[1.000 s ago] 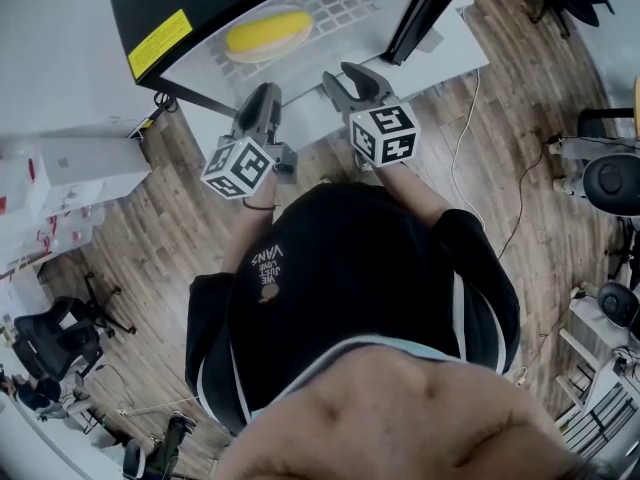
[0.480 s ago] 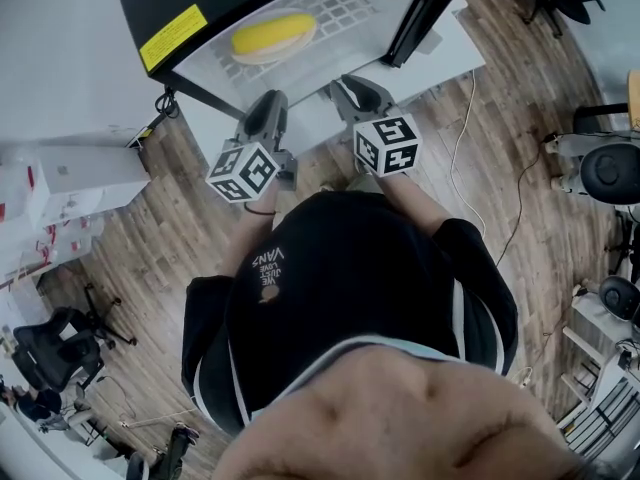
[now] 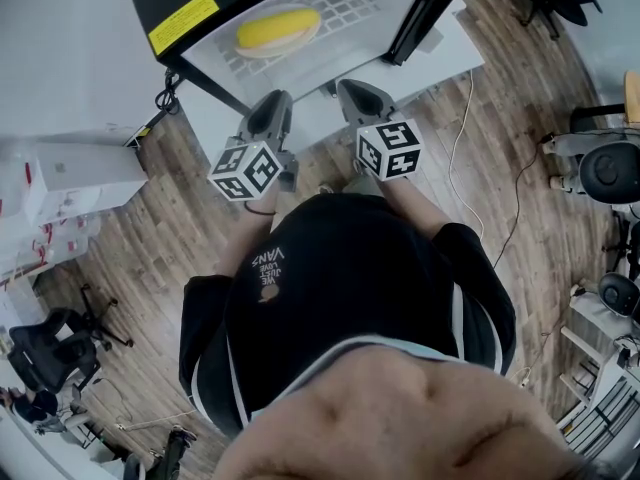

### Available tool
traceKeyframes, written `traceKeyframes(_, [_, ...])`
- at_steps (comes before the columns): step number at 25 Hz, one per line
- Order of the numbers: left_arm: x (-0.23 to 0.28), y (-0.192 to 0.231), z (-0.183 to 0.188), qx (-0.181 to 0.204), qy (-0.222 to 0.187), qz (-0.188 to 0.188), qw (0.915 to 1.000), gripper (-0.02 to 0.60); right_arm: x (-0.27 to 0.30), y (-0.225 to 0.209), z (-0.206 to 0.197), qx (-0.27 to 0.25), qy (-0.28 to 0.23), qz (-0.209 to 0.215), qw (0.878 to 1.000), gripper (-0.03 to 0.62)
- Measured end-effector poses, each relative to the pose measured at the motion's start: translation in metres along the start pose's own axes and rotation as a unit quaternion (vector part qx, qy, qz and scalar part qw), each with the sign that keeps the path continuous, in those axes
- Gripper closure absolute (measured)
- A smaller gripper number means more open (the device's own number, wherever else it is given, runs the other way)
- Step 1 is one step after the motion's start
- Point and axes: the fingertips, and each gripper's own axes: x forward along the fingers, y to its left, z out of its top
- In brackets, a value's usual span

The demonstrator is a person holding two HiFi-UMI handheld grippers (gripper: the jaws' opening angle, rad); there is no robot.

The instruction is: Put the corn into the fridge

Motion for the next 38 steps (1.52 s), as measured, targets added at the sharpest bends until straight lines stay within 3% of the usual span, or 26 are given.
traceKeyframes(19, [-0.006, -0.008, -0.003, 0.007, -0.004, 0.006, 0.9999, 0.52, -0.013, 0.003, 0.0, -0.011, 0.001, 0.008, 1.0, 0.582])
traceKeyframes(38, [-0.022, -0.039, -0.012, 0.009, -0.019, 0.046, 0.9987, 0.52, -0.041, -0.001, 0.004, -0.016, 0.003, 0.049, 0.999, 0.582])
